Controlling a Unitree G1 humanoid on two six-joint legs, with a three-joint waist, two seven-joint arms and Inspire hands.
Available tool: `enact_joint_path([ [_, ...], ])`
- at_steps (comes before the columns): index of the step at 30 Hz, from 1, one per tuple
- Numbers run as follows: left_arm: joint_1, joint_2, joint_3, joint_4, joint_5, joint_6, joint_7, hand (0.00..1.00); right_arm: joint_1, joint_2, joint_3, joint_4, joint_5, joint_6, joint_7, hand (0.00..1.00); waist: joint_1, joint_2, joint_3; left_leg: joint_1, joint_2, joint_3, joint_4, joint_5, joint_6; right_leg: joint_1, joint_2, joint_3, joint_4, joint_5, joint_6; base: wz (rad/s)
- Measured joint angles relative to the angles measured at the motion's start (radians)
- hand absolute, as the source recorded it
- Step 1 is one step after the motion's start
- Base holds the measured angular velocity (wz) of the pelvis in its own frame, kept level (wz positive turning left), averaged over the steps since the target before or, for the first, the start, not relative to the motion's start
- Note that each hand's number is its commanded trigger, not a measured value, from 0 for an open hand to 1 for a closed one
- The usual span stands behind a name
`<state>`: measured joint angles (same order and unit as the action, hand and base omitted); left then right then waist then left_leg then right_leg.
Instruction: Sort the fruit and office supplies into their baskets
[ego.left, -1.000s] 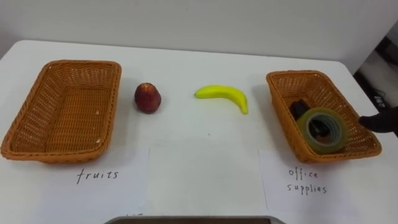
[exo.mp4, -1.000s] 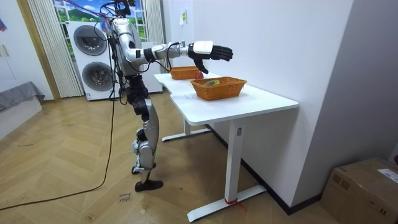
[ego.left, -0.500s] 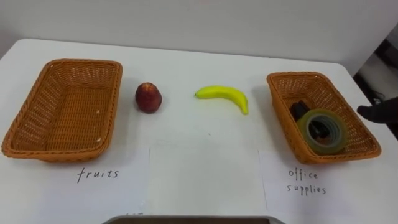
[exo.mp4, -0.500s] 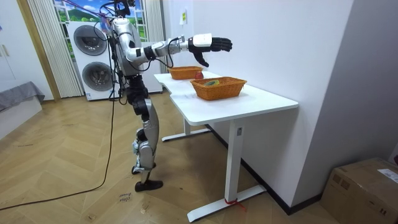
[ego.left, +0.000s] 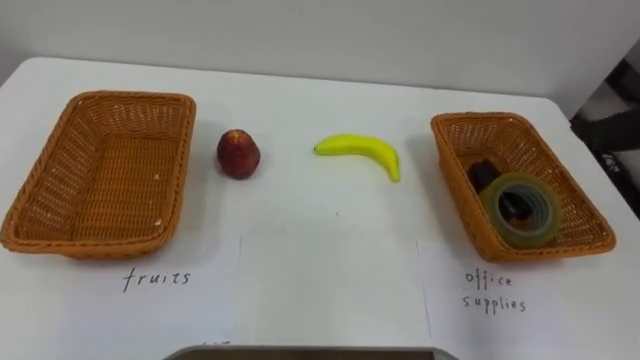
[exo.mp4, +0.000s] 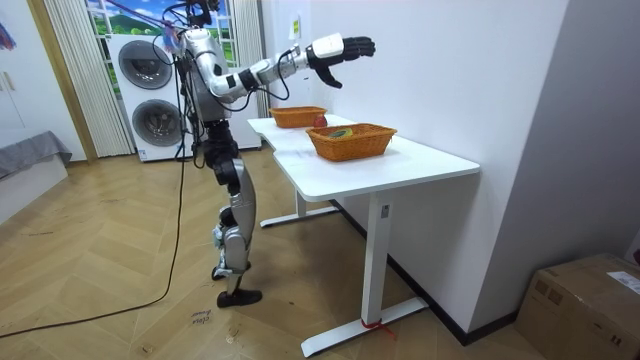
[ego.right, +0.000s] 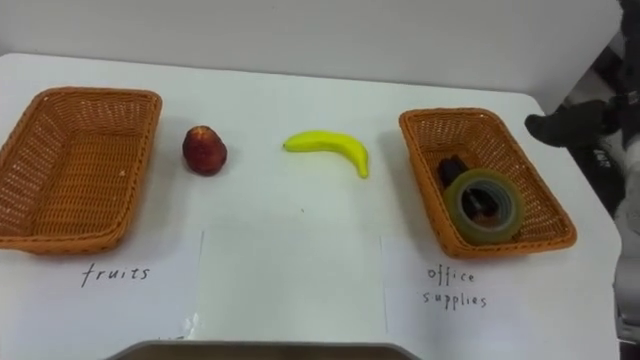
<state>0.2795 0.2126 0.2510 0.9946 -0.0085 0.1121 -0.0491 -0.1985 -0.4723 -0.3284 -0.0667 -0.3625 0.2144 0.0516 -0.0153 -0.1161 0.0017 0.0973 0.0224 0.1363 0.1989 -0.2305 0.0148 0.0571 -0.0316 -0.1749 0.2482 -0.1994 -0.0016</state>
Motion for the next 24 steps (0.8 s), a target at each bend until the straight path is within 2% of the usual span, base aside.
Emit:
enact_joint_path([
  [6,0.003,-0.004,0.001,0.006,0.003,0.0,0.001,0.0,-0.025,0.0,0.008,-0.057,0.071,0.006,-0.005,0.0,0.028,0.002,0.0013,-0.004,-0.001,-0.007,-0.002,0.0,0.0,0.007,-0.002,-0.023,-0.01,0.0,0.0,0.02],
  [10,0.027,-0.004,-0.001,0.016,0.017,0.001,-0.002,0.0,-0.056,-0.001,0.047,-0.067,0.135,0.005,-0.004,0.0,0.047,0.002,0.0001,-0.005,-0.004,-0.015,0.0,0.0,0.0,0.011,0.0,-0.032,-0.011,0.0,0.0,0.08],
  [14,0.049,-0.004,-0.001,0.015,0.053,0.018,-0.006,0.0,-0.057,-0.001,0.084,-0.067,0.203,0.005,0.013,0.0,0.057,-0.001,-0.004,-0.017,-0.005,-0.044,0.007,0.001,-0.001,0.015,-0.003,-0.06,-0.013,0.0,0.0,0.21],
  [19,0.051,-0.002,-0.007,0.006,0.069,0.034,-0.012,0.0,-0.057,-0.001,0.135,-0.063,0.241,0.005,0.043,0.0,0.082,-0.002,-0.0027,-0.021,-0.011,-0.07,0.007,0.003,-0.003,0.032,-0.006,-0.089,-0.031,0.0,0.0,0.15],
  [22,0.051,0.002,-0.021,-0.021,0.07,0.034,-0.019,0.0,-0.057,-0.004,0.183,-0.026,0.262,0.005,0.064,0.0,0.101,-0.015,-0.0026,-0.03,-0.013,-0.092,0.008,0.006,-0.005,0.033,-0.01,-0.116,-0.029,0.0,0.0,0.21],
  [24,0.051,0.004,-0.027,-0.041,0.068,0.034,-0.022,0.0,-0.057,-0.004,0.208,0.006,0.266,0.006,0.083,0.0,0.106,-0.027,0.001,-0.043,-0.015,-0.108,0.024,0.007,-0.005,0.03,-0.012,-0.13,-0.029,0.0,0.0,0.22],
])
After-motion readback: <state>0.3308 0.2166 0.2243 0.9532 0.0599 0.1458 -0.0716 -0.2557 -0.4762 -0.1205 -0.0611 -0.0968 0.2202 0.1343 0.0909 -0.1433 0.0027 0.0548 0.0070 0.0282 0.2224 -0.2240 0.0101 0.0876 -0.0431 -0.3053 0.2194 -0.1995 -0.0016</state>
